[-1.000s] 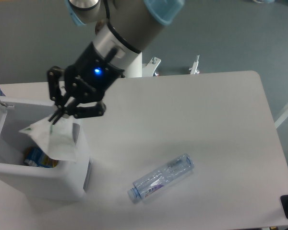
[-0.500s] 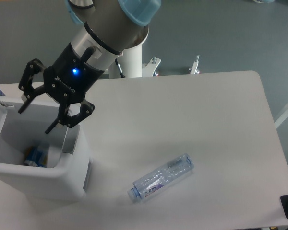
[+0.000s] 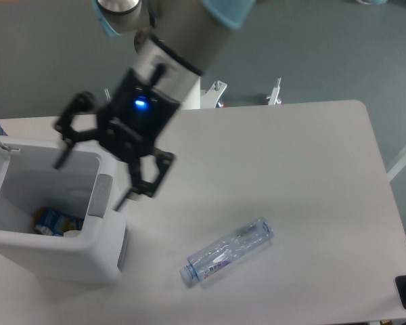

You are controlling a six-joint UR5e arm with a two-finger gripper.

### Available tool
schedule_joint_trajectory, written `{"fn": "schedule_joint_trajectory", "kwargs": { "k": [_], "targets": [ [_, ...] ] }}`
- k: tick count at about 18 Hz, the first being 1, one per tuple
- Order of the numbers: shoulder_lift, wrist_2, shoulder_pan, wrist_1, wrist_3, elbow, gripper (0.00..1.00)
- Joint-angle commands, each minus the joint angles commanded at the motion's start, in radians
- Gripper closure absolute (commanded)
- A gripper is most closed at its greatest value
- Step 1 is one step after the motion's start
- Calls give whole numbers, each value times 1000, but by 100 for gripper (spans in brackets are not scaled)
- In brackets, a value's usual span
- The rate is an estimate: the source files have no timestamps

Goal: Place the trash in the trash can
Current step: 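Move the open gripper back over the clear plastic bottle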

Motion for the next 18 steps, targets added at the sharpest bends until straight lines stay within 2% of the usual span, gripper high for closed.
{"fn": "schedule_joint_trajectory", "kwargs": {
  "k": [4, 9, 12, 15, 18],
  "targets": [
    [-69, 115, 58, 3, 144, -8, 0],
    [-166, 258, 57, -1, 164, -12, 0],
    [-222, 371, 31, -9, 164, -37, 0],
    [-236, 455, -18, -11, 170, -84, 0],
    [-279, 538, -55, -23, 186, -75, 0]
  ]
}}
